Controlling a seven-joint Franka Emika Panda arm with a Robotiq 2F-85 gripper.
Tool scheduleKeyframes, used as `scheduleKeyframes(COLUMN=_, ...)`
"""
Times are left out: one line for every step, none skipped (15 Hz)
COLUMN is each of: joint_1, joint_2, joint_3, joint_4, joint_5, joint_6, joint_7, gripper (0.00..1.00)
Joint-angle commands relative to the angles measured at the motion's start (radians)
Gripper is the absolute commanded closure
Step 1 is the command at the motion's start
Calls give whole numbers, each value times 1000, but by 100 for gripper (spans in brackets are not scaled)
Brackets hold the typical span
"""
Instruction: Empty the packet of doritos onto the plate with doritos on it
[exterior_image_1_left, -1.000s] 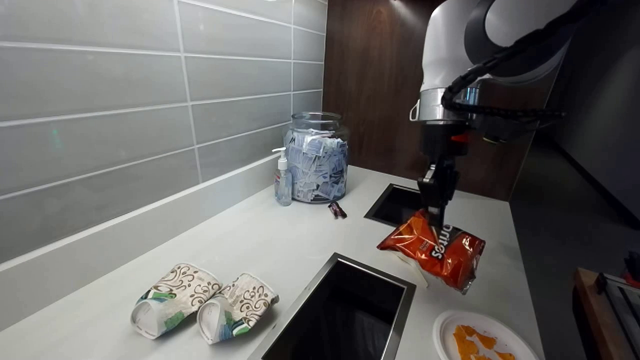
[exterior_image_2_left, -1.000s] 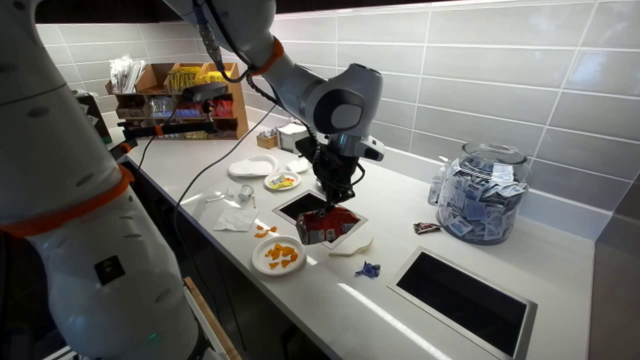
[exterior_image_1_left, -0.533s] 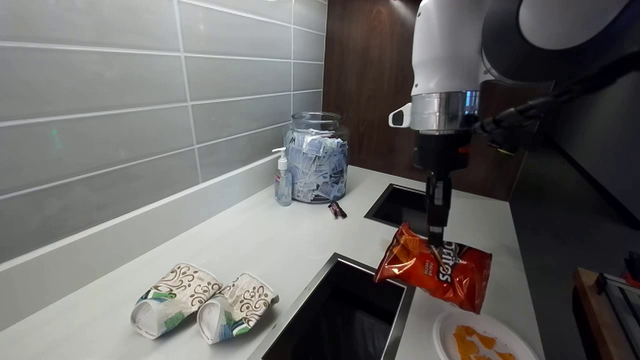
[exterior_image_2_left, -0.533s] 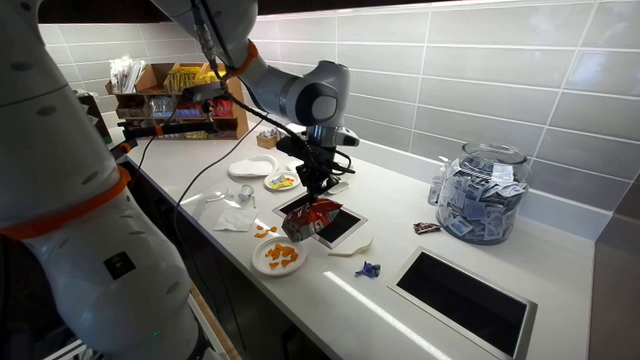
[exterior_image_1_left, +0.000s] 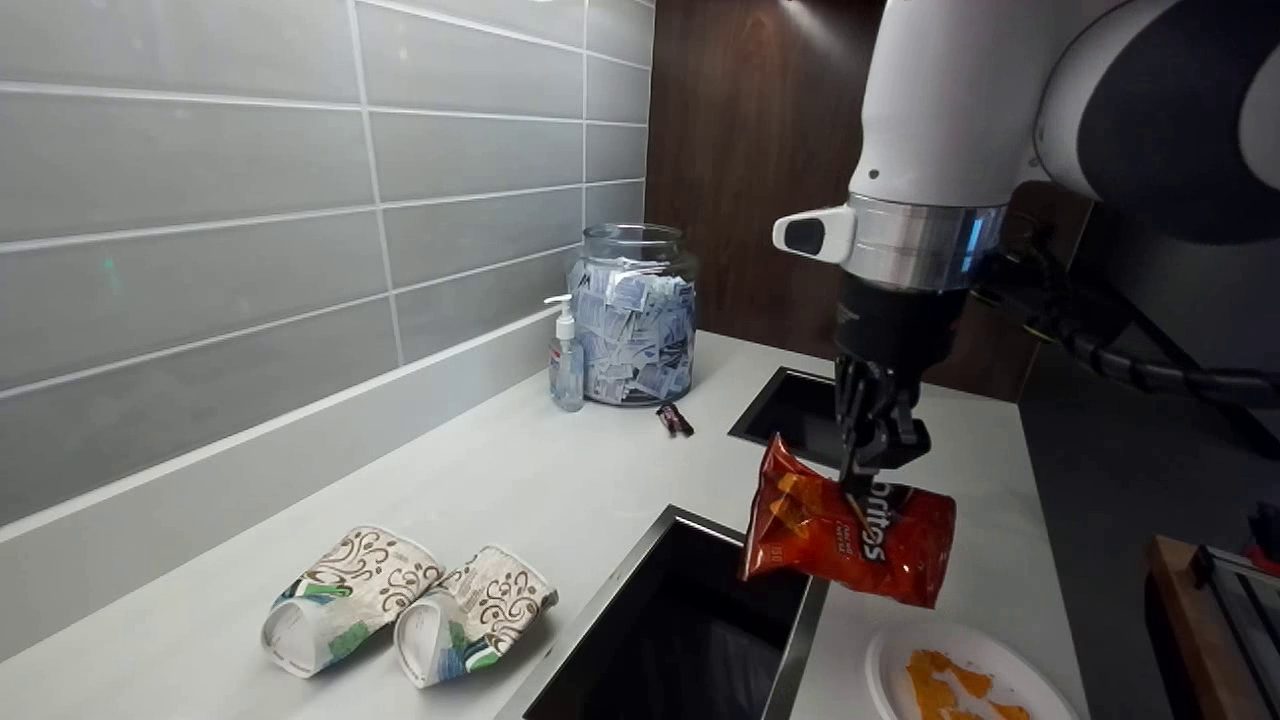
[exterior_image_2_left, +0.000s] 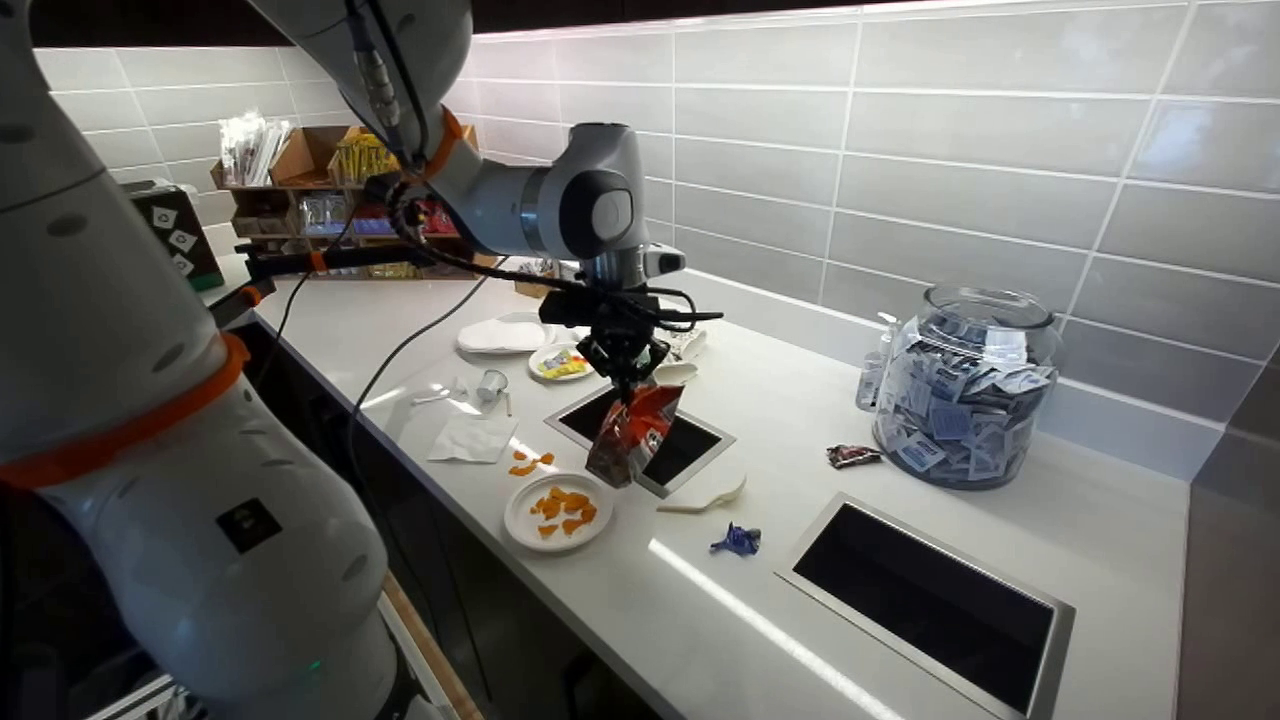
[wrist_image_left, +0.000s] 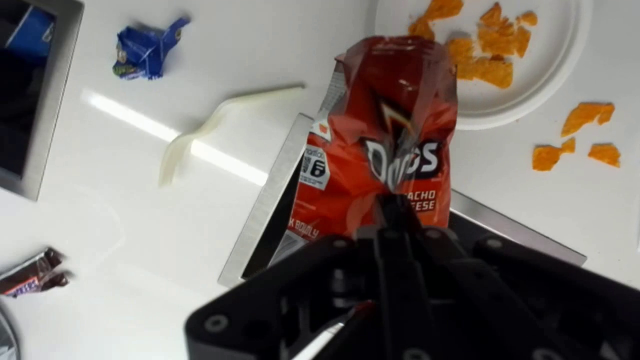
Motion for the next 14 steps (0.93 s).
scheduleKeyframes(joint_1=8, joint_2=-8, joint_3=-6, joint_4=-17, joint_5=-7, joint_6=50, joint_7=0, gripper=99)
scheduleKeyframes(joint_1=8, joint_2=-14, joint_3=-7, joint_4=-33, joint_5=-10, joint_6=88, joint_7=0, gripper=99)
scheduleKeyframes(joint_1=8, joint_2=-19, joint_3=-7, joint_4=-42, joint_5=-10, joint_6=104, joint_7=0, gripper=99)
scheduleKeyframes(joint_1=8, joint_2=-22, joint_3=-7, joint_4=-46, joint_5=-11, joint_6=106, joint_7=0, gripper=99)
scheduleKeyframes(joint_1=8, joint_2=-25, joint_3=-7, joint_4=-47, joint_5=-11, joint_6=106, joint_7=0, gripper=99)
scheduleKeyframes(joint_1=8, joint_2=-26, joint_3=-8, joint_4=-47, joint_5=-11, joint_6=106, joint_7=0, gripper=100)
scheduleKeyframes(joint_1=10, joint_2=-37, joint_3=-6, joint_4=-50, joint_5=-12, joint_6=114, joint_7=1, gripper=100)
scheduleKeyframes(joint_1=12, joint_2=-51, joint_3=-6, joint_4=-59, joint_5=-7, joint_6=120, joint_7=3, gripper=100)
scheduleKeyframes(joint_1=14, joint_2=-61, joint_3=-7, joint_4=-67, joint_5=2, joint_6=128, joint_7=5, gripper=100)
scheduleKeyframes(joint_1=13, joint_2=-75, joint_3=-8, joint_4=-81, joint_5=7, joint_6=140, joint_7=16, gripper=100)
scheduleKeyframes(joint_1=18, joint_2=-90, joint_3=-10, joint_4=-95, joint_5=22, joint_6=157, joint_7=12, gripper=100)
scheduleKeyframes(joint_1=20, joint_2=-103, joint_3=-8, joint_4=-105, joint_5=25, joint_6=170, joint_7=23, gripper=100)
scheduleKeyframes(joint_1=24, joint_2=-117, joint_3=-6, joint_4=-116, joint_5=30, joint_6=187, joint_7=25, gripper=100)
scheduleKeyframes(joint_1=24, joint_2=-131, joint_3=0, joint_4=-128, joint_5=24, joint_6=203, joint_7=45, gripper=100)
